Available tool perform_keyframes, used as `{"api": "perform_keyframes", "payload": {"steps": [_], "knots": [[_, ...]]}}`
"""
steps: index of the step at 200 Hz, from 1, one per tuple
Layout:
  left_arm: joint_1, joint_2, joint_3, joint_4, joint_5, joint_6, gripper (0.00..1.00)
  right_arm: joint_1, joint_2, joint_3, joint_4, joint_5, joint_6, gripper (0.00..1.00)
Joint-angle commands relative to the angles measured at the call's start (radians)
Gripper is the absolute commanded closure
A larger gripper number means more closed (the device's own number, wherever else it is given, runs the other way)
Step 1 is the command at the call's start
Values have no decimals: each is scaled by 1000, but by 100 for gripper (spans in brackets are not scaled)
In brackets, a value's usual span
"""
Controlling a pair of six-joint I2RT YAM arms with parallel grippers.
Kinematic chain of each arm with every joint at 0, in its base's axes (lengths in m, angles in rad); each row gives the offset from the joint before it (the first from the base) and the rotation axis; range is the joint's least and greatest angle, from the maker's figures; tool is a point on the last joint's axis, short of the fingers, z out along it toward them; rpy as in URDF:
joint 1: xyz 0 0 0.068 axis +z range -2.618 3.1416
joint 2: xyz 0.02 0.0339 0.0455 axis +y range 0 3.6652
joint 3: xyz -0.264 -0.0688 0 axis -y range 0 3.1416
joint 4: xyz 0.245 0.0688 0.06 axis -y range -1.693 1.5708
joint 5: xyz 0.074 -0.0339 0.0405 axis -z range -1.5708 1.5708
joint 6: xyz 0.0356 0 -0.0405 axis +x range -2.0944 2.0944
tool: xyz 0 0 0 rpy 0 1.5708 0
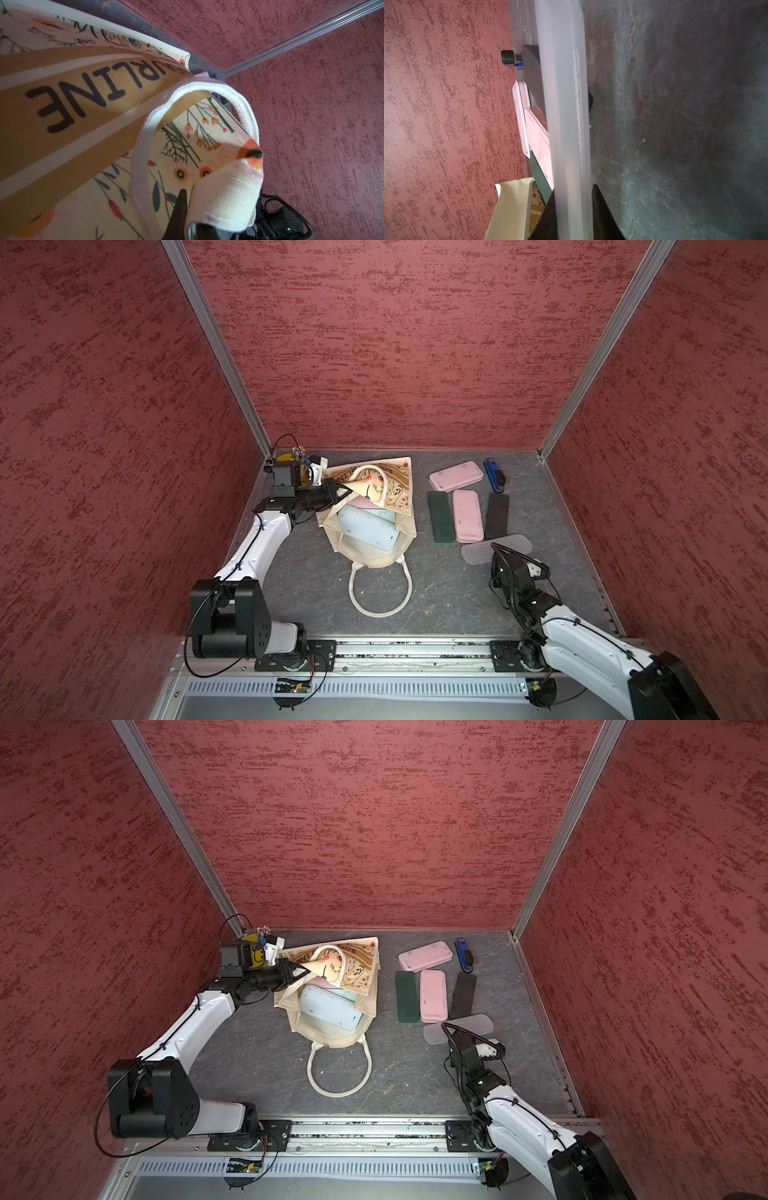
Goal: Take out the pencil case from the canvas bag
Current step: Place the pencil case at the center of the board.
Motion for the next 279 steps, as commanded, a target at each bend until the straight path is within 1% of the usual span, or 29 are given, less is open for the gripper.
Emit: {"api": "perform_keyframes", "payload": {"steps": [1, 27, 54, 71, 81, 98, 122, 132, 186, 234, 263, 279], "knots": [[-5, 7, 14, -28, -27, 10, 96, -7, 5, -25, -273, -4, 54, 79], [-5, 6, 16, -29, -26, 10, 96, -7, -36, -23, -320, 16, 60, 80], [-5, 7, 16, -28, -24, 8, 96, -7, -44, -31, -308, 16, 52, 79], [-5, 8, 16, -28, -25, 9, 96, -8, -26, -33, -276, 17, 36, 77], [-5, 9, 16, -29, -24, 9, 96, -7, -6, -34, -239, 11, 24, 74], [-5, 9, 15, -28, -24, 9, 96, -7, 43, -31, -161, -13, -14, 73], [-5, 7, 15, -30, -27, 12, 96, -7, 115, -13, -96, -44, -45, 63], [-5, 7, 16, -31, -29, 14, 96, -7, 126, -15, -77, -47, -46, 61], [-4, 11, 16, -30, -26, 10, 96, -7, 104, 2, -91, -29, -67, 40], [-4, 11, 17, -28, -24, 9, 96, -7, 57, 29, -162, -15, -55, 39], [-4, 11, 16, -28, -25, 9, 96, -7, 66, 50, -131, -8, -117, 39], [-4, 11, 18, -29, -24, 8, 96, -8, 86, 44, -95, -24, -116, 39]]}}
